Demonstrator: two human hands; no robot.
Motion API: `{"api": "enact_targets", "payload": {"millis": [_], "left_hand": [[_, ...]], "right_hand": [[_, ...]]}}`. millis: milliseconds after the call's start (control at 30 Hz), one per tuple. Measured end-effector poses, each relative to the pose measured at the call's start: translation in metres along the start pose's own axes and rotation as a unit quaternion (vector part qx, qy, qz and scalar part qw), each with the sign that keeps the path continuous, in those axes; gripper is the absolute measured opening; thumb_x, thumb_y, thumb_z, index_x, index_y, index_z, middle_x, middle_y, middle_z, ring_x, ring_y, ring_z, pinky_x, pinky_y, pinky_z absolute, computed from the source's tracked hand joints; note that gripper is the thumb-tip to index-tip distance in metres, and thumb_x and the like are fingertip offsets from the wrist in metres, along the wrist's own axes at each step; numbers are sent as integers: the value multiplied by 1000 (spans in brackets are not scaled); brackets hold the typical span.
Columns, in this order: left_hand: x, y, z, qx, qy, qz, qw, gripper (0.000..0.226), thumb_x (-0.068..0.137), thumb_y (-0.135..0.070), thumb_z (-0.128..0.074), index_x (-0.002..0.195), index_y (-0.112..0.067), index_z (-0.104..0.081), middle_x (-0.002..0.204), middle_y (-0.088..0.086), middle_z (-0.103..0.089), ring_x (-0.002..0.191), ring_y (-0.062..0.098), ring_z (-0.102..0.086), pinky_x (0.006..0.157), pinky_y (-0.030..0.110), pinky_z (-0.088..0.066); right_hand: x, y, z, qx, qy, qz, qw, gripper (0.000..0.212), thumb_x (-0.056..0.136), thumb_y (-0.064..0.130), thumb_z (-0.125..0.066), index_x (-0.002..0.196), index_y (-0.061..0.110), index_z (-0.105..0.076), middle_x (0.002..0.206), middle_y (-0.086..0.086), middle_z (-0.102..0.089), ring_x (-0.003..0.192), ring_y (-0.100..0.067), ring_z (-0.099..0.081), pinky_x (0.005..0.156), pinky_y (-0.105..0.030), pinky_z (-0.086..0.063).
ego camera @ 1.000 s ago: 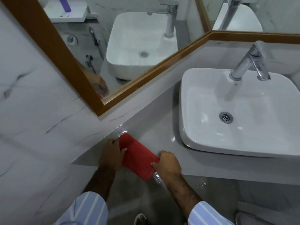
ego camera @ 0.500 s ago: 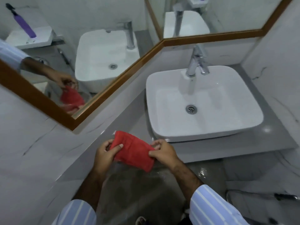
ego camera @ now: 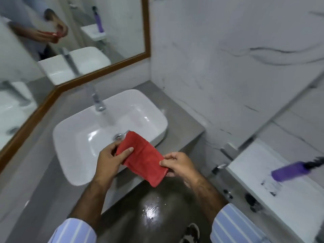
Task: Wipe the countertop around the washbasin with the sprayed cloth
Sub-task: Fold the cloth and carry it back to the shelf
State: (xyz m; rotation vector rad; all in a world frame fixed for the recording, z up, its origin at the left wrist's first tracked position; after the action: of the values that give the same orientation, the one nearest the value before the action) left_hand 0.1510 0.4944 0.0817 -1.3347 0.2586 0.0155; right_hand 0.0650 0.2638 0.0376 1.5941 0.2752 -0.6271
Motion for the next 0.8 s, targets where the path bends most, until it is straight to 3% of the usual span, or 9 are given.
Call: {"api": "enact_targets", "payload": {"millis": [100,233,300,367,400,467,600,700,800], "left_hand": [[21,-31,-76,39,69,-28,996,34,83,-22,-86,115,-22,-78,105,-5,-82,93,11,-78,76,21,-64],[41,-66,-197,97,173,-80,977,40,84,-19,-85,123,-16,-76,114,3,-80,107,21,-75,99,42,-61],[43,-82,-254,147,222,-131,955,39,86,-21,-84,124,-16,-76,116,1,-80,109,18,-74,104,41,-59],[39,-94,-319,194,274,-187,923,36,86,-21,-83,122,-17,-77,113,-7,-79,102,4,-72,103,34,-57],[35,-98,-345,210,298,-210,907,34,86,-20,-82,120,-19,-77,110,-11,-78,97,-7,-70,102,30,-56],[26,-102,-399,239,358,-244,869,34,87,-19,-81,120,-21,-77,107,-15,-77,94,-14,-68,101,24,-55],[5,-94,-498,318,441,-293,786,35,90,-19,-75,125,-20,-75,119,-1,-80,107,13,-73,98,18,-49],[-7,-77,-555,390,472,-314,726,35,93,-12,-69,127,-15,-72,123,8,-78,115,25,-71,101,28,-51],[-7,-59,-586,442,493,-283,694,36,95,-4,-60,130,-9,-68,128,14,-75,120,31,-68,104,34,-52]], "right_hand": [[-8,-7,67,28,-61,-11,998,11,87,4,-75,93,13,-71,76,2,-75,69,-9,-74,63,-32,-65],[-23,-34,156,110,-152,-39,981,6,89,4,-69,93,8,-69,82,-8,-74,81,-20,-74,77,-44,-68],[-32,-49,191,127,-202,-50,970,7,88,5,-70,83,11,-69,76,-10,-74,81,-24,-75,74,-41,-67],[-41,-68,227,120,-259,-51,957,8,86,10,-73,78,12,-70,77,-13,-77,81,-29,-78,66,-35,-65],[-45,-75,237,117,-278,-50,952,5,84,12,-75,82,13,-71,80,-12,-79,82,-30,-79,65,-35,-65],[-50,-89,259,141,-317,-64,936,17,83,12,-77,96,18,-68,89,-11,-80,82,-30,-79,69,-38,-66],[-51,-116,295,217,-347,-78,909,28,80,12,-75,103,18,-60,93,-11,-77,71,-20,-76,45,-20,-53],[-45,-139,313,248,-363,-96,893,22,89,7,-73,99,16,-56,99,-12,-75,82,-24,-75,52,-21,-55],[-36,-157,323,265,-372,-103,884,20,91,1,-72,94,13,-57,97,-13,-73,85,-25,-75,67,-36,-64]]}}
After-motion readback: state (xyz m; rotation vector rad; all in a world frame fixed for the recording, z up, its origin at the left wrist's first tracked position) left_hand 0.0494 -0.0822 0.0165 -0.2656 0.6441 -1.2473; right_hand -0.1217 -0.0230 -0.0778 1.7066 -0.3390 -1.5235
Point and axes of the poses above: each hand's wrist, its own x-axis towards the middle knuckle, its own z-axis out of the back of the hand, y = z × x, the point moved 3 cm from there along x, towards the middle knuckle
